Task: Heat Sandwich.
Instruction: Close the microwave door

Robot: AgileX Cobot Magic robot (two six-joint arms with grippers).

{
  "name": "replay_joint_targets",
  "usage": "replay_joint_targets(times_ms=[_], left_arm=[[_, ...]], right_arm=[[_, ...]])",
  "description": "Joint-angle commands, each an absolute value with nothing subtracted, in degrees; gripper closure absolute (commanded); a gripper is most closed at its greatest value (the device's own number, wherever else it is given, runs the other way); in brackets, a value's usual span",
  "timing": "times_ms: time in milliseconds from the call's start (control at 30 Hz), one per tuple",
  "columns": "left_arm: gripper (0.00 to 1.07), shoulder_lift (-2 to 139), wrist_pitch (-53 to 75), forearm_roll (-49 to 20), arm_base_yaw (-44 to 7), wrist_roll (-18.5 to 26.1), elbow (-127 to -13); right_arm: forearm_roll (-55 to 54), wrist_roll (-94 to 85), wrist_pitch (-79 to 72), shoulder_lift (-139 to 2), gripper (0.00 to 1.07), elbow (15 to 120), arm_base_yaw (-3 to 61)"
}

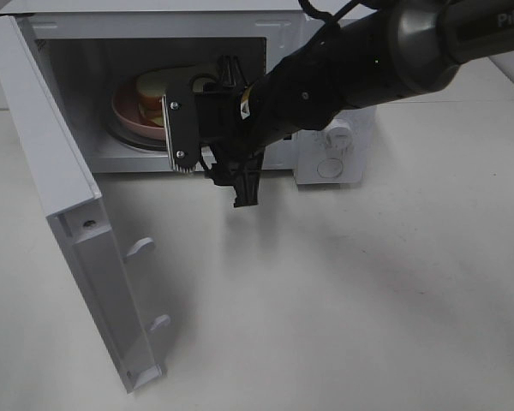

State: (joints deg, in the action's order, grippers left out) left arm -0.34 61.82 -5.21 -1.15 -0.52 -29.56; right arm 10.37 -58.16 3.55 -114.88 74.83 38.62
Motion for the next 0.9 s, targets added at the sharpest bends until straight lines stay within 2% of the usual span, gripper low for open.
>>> replay_joint_targets(times_ms=[33,533,900], left_arm=[[0.09,-1.4,61.2,-5.4,-0.9,-0.7,-29.5],[0.09,-1.4,61.2,-5.4,-0.9,-0.7,-29.5],[0.09,-1.4,61.2,-5.4,-0.9,-0.7,-29.5]], right_arm=[[10.3,-57.4,2.6,-112.4,0.38,72.4,38.8],[9.9,-53.3,2.8,-100.7,0.38,61.0,38.8],[9.9,-43.0,3.7,-91.0,0.38,52.6,38.8]])
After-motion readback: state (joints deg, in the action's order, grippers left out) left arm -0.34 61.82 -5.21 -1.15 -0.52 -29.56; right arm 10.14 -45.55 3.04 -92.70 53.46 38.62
